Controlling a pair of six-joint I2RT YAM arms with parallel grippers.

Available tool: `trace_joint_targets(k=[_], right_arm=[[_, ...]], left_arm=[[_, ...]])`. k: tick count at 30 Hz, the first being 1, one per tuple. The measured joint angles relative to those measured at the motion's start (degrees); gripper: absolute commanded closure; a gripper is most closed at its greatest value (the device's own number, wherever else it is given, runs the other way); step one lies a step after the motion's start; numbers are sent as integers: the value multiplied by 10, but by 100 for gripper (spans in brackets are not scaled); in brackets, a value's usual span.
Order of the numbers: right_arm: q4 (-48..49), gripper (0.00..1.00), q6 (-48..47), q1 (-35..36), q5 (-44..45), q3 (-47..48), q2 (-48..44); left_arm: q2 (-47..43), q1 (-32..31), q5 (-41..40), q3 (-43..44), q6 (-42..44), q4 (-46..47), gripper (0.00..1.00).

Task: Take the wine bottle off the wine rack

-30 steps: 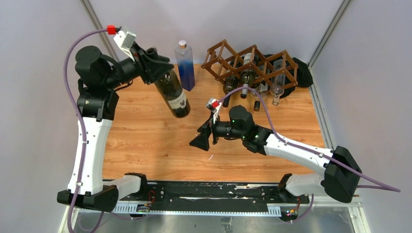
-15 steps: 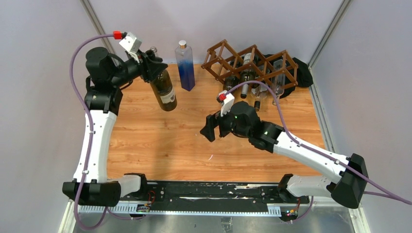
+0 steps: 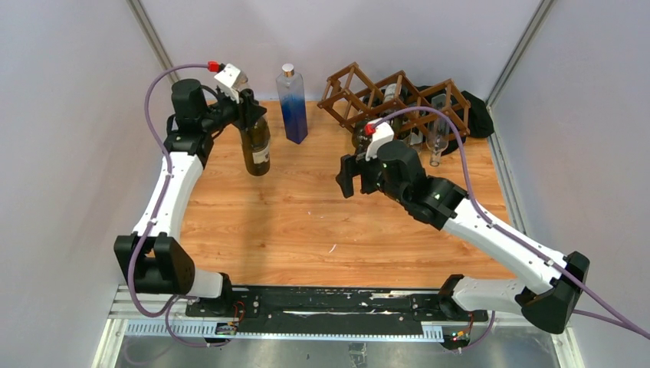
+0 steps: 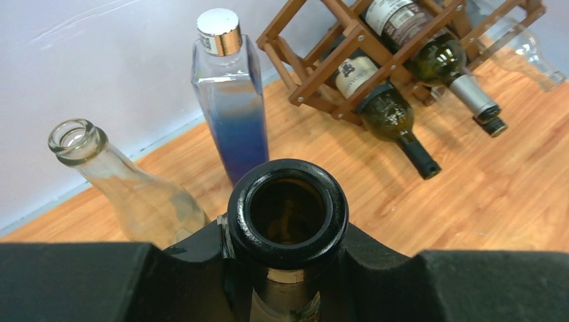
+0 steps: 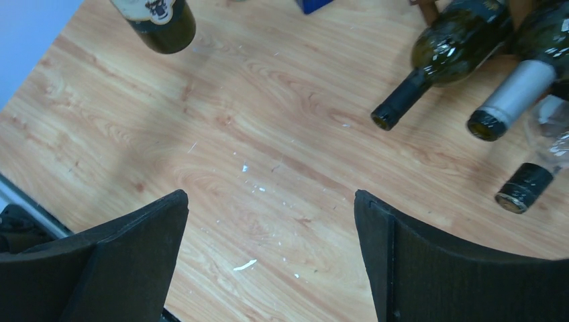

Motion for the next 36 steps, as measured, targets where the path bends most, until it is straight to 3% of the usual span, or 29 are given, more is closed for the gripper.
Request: trace_joint_targets(k=[13,36], right_arm=[[-126,12,92,-148,-8,126,103],[-132,10,131,-194,-42,66,88]], left_arm=[[116,0,-6,14,27,59,100],[236,-20,-11,50,23,171,100]])
